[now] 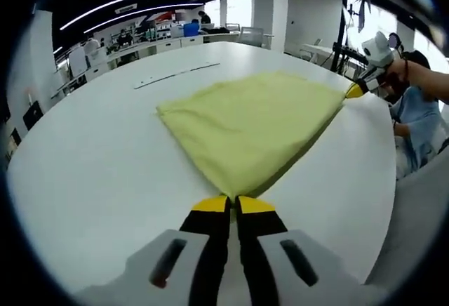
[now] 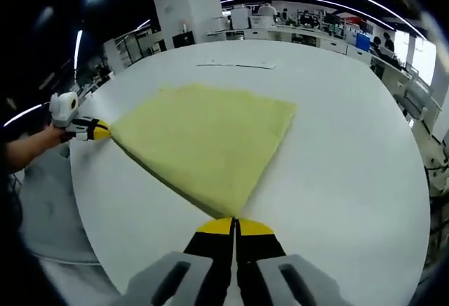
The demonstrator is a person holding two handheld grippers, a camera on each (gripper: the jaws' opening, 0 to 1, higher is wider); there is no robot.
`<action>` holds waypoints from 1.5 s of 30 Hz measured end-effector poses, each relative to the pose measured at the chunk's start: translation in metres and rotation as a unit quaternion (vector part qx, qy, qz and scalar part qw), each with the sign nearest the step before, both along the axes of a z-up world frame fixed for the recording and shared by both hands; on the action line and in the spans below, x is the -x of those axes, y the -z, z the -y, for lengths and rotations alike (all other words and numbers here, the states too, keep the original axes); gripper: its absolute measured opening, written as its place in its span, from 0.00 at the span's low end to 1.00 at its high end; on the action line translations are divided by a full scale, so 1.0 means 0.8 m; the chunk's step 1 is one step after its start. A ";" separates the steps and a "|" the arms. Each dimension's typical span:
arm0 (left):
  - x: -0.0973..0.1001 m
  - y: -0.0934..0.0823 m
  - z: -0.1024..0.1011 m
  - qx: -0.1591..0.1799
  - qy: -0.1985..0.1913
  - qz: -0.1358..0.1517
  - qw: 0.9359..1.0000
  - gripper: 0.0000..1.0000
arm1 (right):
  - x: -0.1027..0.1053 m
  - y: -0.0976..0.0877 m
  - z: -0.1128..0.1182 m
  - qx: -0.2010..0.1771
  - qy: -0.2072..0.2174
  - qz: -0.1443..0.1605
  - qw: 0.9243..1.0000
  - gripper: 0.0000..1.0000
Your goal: Fold the garment on the visible template until the final outline fits inside the template.
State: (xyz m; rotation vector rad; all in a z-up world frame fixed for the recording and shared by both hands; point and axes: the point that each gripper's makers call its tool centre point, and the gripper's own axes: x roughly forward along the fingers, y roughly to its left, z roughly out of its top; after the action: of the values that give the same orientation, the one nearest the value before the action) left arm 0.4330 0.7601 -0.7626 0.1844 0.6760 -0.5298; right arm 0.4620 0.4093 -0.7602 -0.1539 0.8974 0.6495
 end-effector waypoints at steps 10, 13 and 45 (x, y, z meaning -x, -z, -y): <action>0.017 -0.001 -0.001 0.000 0.001 -0.002 1.000 0.01 | 0.015 0.001 0.001 -0.006 0.006 -0.009 1.000 0.00; 0.025 0.003 -0.003 0.003 0.002 -0.008 1.000 0.01 | 0.021 0.002 0.002 -0.003 0.005 -0.011 1.000 0.00; 0.035 -0.077 -0.019 0.121 -0.112 0.048 0.985 0.62 | 0.004 -0.084 -0.036 -0.082 0.045 0.080 0.992 0.70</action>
State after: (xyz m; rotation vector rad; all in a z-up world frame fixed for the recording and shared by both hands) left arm 0.4052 0.7752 -0.7006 -0.0929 0.5246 -0.3799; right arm 0.4589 0.4378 -0.6930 -0.0175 0.6886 0.6160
